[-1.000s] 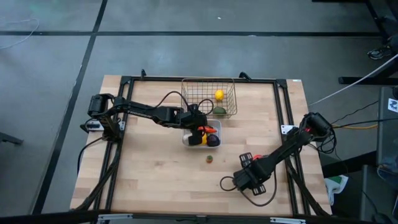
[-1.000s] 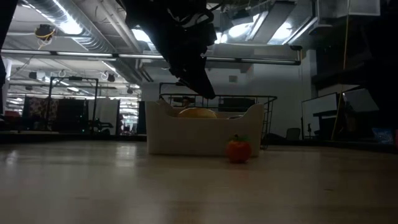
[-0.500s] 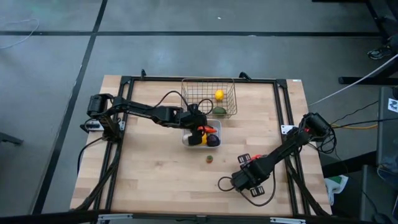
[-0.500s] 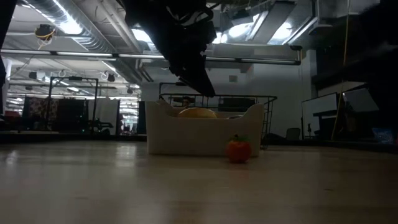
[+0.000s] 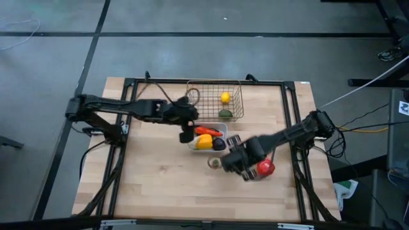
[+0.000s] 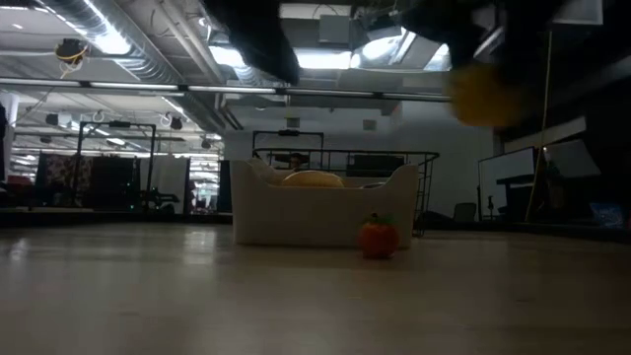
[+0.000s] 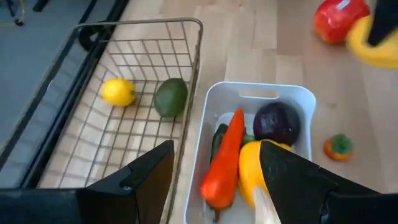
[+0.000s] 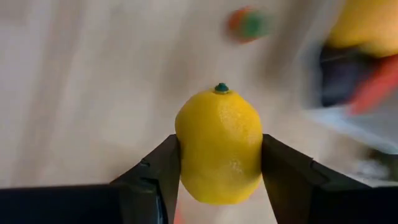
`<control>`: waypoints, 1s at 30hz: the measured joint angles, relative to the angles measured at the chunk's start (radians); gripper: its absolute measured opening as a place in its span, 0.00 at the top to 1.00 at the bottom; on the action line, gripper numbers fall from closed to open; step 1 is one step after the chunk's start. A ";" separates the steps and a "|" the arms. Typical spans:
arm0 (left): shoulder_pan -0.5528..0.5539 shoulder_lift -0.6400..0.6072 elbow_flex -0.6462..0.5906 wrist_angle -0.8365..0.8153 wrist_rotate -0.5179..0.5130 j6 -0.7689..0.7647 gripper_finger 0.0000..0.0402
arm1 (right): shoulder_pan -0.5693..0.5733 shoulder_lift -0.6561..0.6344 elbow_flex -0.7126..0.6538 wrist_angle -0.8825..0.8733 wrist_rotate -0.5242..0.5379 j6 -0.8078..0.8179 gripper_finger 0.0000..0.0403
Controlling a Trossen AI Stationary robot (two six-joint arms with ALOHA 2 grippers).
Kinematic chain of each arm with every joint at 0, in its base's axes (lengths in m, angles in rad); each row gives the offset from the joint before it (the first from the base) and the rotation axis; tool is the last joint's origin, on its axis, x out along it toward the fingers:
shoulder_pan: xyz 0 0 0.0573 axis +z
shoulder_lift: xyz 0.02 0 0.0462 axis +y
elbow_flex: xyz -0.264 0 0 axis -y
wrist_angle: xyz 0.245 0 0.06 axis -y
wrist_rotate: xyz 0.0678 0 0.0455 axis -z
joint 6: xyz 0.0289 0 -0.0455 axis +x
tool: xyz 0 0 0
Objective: Sort produce into baskets
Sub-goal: Put the yellow lemon into the black wire basket
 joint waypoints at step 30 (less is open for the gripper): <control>0.000 -0.564 -0.402 0.119 0.001 -0.113 0.41 | -0.685 -0.001 0.193 0.246 0.079 -0.352 0.55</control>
